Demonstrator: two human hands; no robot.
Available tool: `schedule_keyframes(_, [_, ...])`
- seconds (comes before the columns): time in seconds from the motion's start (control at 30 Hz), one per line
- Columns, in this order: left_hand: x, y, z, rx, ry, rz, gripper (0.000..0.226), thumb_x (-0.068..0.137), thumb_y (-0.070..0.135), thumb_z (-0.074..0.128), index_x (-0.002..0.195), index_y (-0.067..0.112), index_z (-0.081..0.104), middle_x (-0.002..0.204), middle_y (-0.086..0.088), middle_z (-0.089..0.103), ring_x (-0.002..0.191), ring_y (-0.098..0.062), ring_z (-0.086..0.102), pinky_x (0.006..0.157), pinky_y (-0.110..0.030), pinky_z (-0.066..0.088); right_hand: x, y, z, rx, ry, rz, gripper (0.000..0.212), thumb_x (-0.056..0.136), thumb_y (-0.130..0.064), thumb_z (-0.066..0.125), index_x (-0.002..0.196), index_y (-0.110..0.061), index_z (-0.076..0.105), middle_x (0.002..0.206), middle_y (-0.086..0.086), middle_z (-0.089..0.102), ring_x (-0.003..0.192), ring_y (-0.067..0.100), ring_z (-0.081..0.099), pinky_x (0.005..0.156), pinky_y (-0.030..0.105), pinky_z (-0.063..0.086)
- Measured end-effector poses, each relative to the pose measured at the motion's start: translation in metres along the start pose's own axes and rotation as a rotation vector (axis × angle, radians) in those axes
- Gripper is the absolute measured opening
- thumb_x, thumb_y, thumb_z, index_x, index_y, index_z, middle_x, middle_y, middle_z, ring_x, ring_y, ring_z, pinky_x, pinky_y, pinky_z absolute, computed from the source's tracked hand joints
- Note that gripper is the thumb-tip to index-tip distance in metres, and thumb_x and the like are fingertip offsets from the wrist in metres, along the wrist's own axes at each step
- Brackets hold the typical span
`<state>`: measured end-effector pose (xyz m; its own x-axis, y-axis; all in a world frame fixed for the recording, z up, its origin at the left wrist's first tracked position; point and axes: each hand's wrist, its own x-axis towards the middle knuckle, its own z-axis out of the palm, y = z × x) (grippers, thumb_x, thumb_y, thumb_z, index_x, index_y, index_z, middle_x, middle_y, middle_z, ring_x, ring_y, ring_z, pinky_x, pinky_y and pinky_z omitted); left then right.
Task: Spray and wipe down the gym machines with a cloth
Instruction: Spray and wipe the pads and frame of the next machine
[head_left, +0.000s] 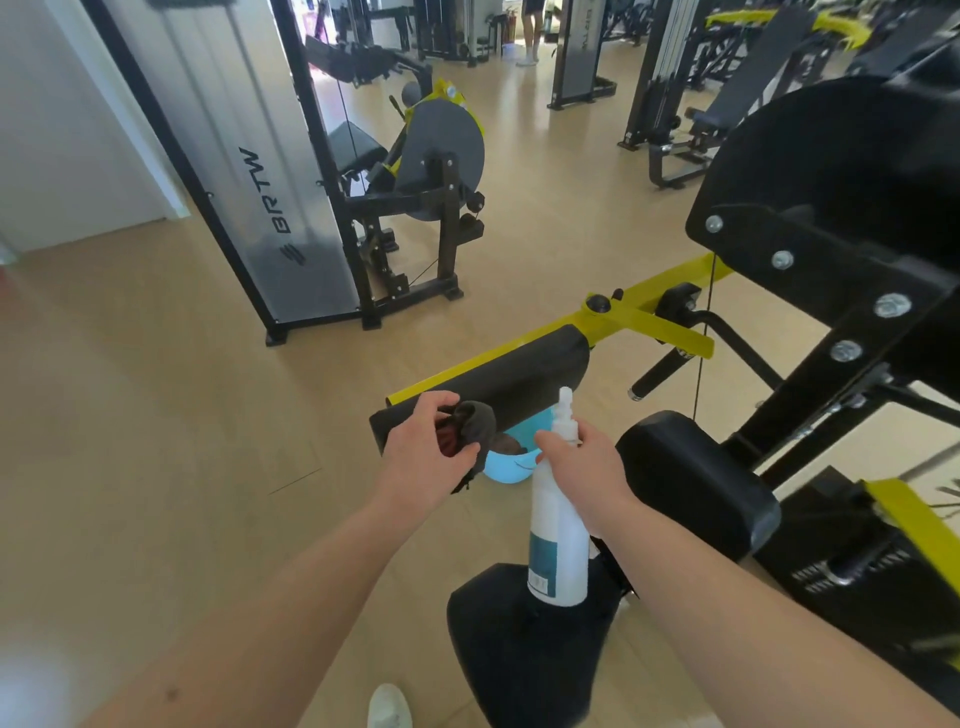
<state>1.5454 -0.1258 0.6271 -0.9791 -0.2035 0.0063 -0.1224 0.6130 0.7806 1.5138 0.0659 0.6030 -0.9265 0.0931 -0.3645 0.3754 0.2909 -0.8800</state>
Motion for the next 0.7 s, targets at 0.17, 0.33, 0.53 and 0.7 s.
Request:
schedule_keyframes(0.17, [0.007, -0.018, -0.007, 0.074, 0.15, 0.173, 0.045, 0.088, 0.006, 0.071, 0.127, 0.026, 0.064, 0.12, 0.011, 0.059, 0.112, -0.008, 0.053, 0.097, -0.026, 0.05, 0.001, 0.0, 0.009, -0.07, -0.071, -0.052, 0.037, 0.094, -0.045, 0.065, 0.126, -0.036, 0.049, 0.11, -0.002, 0.06, 0.094, 0.019, 0.063, 0.076, 0.032, 0.058])
schedule_keyframes(0.33, [0.016, -0.041, -0.015, 0.448, 0.291, 0.456, 0.05, 0.078, -0.002, 0.066, 0.122, 0.021, 0.072, 0.127, 0.001, 0.063, 0.113, -0.024, 0.051, 0.094, -0.031, 0.043, -0.006, -0.007, 0.027, -0.099, -0.193, -0.128, 0.024, 0.095, -0.041, 0.065, 0.114, -0.043, 0.05, 0.099, -0.007, 0.06, 0.089, 0.016, 0.061, 0.07, 0.027, 0.052])
schedule_keyframes(0.53, [0.035, -0.065, -0.006, 0.831, 0.019, 0.473, 0.059, 0.094, 0.032, 0.063, 0.15, 0.035, 0.046, 0.159, -0.009, 0.043, 0.145, -0.036, 0.04, 0.12, -0.054, 0.023, -0.003, -0.007, 0.041, -0.044, -0.201, -0.102, 0.017, 0.094, -0.04, 0.067, 0.096, -0.049, 0.054, 0.097, -0.004, 0.066, 0.092, 0.017, 0.063, 0.081, 0.036, 0.056])
schedule_keyframes(0.7, [0.06, -0.06, 0.004, 1.019, -0.13, 0.554, 0.059, 0.098, 0.038, 0.063, 0.151, 0.046, 0.039, 0.166, -0.007, 0.029, 0.148, -0.041, 0.035, 0.113, -0.066, 0.032, 0.008, -0.001, 0.037, -0.061, -0.158, -0.06, 0.034, 0.095, -0.044, 0.066, 0.125, -0.041, 0.05, 0.102, -0.01, 0.061, 0.091, 0.016, 0.062, 0.073, 0.027, 0.054])
